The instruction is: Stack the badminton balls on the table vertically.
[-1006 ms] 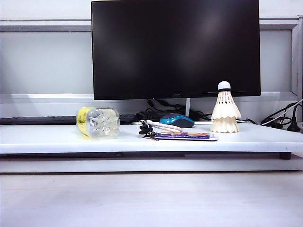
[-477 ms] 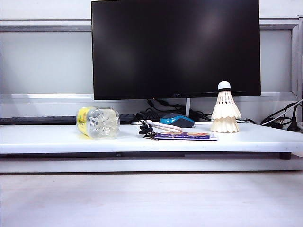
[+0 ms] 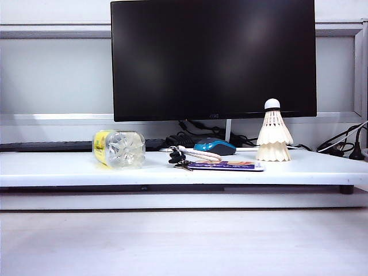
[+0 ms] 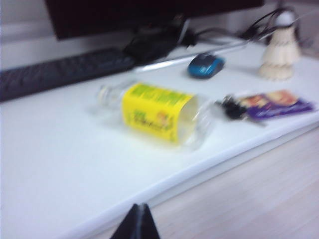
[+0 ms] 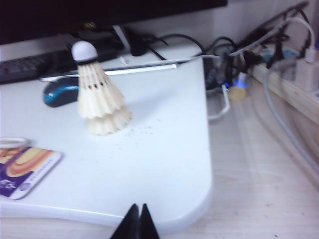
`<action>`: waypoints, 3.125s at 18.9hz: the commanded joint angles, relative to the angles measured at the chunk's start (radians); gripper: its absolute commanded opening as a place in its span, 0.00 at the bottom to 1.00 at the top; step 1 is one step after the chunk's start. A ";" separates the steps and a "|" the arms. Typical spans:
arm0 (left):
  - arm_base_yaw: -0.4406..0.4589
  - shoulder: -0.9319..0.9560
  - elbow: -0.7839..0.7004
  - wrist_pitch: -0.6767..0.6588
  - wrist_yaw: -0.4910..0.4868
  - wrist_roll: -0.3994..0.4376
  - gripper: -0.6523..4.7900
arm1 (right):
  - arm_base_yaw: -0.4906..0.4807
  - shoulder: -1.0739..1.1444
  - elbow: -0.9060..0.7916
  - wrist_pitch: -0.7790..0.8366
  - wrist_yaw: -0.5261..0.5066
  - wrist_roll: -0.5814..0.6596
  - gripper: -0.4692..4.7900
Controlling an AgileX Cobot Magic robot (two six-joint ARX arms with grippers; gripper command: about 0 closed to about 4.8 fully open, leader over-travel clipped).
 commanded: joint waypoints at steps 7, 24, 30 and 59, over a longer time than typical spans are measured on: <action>0.000 -0.003 -0.028 0.003 -0.012 0.001 0.11 | 0.000 0.002 -0.012 -0.069 0.036 0.002 0.09; 0.000 -0.003 -0.028 -0.019 -0.005 0.000 0.11 | 0.000 0.000 -0.011 -0.101 0.032 0.013 0.09; 0.002 -0.003 -0.028 -0.019 -0.005 0.000 0.11 | 0.000 0.000 -0.011 -0.101 0.032 0.013 0.09; 0.337 -0.003 -0.028 -0.019 -0.005 0.000 0.11 | -0.002 -0.042 -0.011 -0.086 0.035 0.013 0.09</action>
